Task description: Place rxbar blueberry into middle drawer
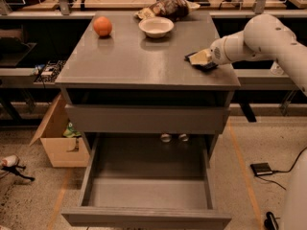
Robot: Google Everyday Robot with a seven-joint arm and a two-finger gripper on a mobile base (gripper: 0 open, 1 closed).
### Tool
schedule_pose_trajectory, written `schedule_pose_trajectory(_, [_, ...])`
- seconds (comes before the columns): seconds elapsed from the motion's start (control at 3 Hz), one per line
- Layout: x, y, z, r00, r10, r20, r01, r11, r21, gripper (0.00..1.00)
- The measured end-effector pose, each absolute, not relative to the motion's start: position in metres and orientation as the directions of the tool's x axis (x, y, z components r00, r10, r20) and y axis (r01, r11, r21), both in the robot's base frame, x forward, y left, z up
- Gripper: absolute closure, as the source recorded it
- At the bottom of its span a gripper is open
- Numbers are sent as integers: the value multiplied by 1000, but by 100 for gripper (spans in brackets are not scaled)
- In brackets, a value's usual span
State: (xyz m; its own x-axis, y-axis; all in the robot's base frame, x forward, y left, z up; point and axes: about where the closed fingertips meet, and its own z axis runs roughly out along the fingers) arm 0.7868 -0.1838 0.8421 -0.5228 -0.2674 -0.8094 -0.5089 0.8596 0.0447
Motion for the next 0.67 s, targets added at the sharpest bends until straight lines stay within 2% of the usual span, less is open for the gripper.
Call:
schedule_pose_trajectory(0.33, [761,-179,865,-476,-267,-838,-549,834,46,100])
schedule_pose_trajectory(0.67, [726,-172,891,-433,-286,-855,-588,808,28,100])
